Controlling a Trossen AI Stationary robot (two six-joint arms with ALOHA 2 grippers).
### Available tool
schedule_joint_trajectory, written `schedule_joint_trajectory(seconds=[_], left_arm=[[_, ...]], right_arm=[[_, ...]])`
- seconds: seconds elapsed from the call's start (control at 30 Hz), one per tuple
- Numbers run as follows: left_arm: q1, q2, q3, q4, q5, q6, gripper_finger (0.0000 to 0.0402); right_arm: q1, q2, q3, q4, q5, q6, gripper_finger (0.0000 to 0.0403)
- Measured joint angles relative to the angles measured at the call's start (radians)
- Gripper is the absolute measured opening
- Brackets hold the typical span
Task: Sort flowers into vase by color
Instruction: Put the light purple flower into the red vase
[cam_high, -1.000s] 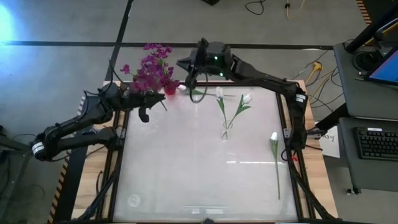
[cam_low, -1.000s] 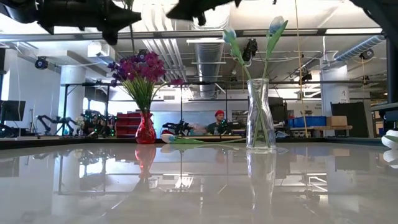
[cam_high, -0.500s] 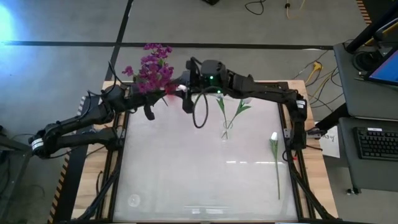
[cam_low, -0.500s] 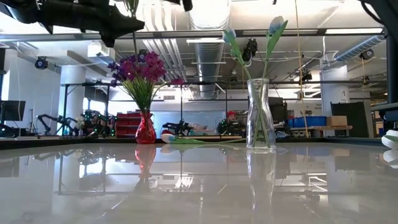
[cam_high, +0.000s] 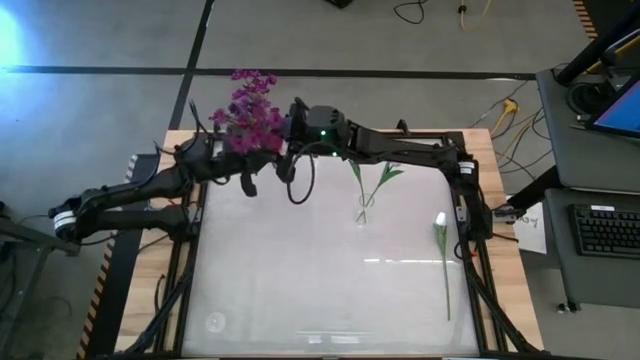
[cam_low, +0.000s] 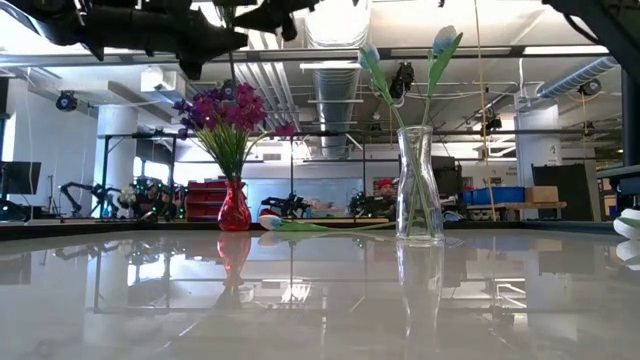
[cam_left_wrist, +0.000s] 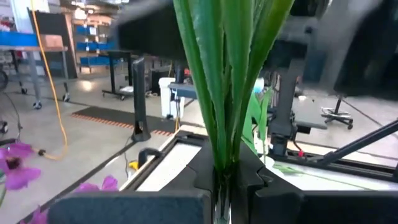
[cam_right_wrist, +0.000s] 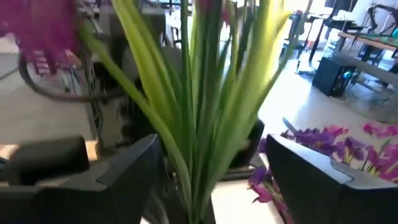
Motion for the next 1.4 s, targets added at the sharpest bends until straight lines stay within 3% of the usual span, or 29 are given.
schedule_joint_trajectory(seconds=[0.13,0.27,0.37,0.53,0.7,0.73,0.83,0.93,1.1,1.23,1.4], left_arm=[[0.0,0.019,0.0,-0.001,0.0,-0.002,0.0],[0.0,0.02,0.0,-0.001,0.002,0.0,0.0],[-0.002,0.018,0.0,-0.031,0.068,0.029,0.0014],[-0.003,-0.042,0.0,-0.146,0.107,0.06,0.0087],[-0.004,-0.176,0.0,-0.502,0.102,0.064,0.0187],[-0.005,-0.193,0.0,-0.57,0.066,0.041,0.0202],[-0.003,-0.205,-0.017,-0.677,-0.177,-0.04,0.023],[0.002,-0.175,-0.087,-0.571,-0.346,-0.052,0.0238],[0.041,-0.085,-0.264,-0.209,-0.34,-0.041,0.024],[0.082,0.004,-0.407,0.209,-0.373,0.034,0.024],[0.115,0.153,-0.458,0.485,-0.419,0.123,0.024]], right_arm=[[-0.001,-0.002,0.0,-0.005,0.004,0.021,0.0227],[-0.009,-0.002,0.003,-0.013,0.006,0.048,0.0121],[-0.011,-0.002,0.013,-0.048,-0.013,0.018,0.0034],[-0.006,-0.017,0.013,-0.08,-0.026,0.008,0.0024],[-0.021,-0.116,0.019,-0.228,-0.019,-0.004,0.0023],[-0.025,-0.138,0.02,-0.247,-0.018,-0.004,0.0023],[-0.024,-0.17,0.019,-0.255,-0.02,-0.03,0.0023],[-0.024,-0.173,0.016,-0.26,-0.02,-0.084,0.0022],[-0.052,-0.172,0.014,-0.265,-0.02,-0.118,0.0022],[-0.079,-0.172,0.014,-0.287,-0.016,-0.118,0.0022],[-0.098,-0.172,0.014,-0.283,-0.02,-0.119,0.0022]])
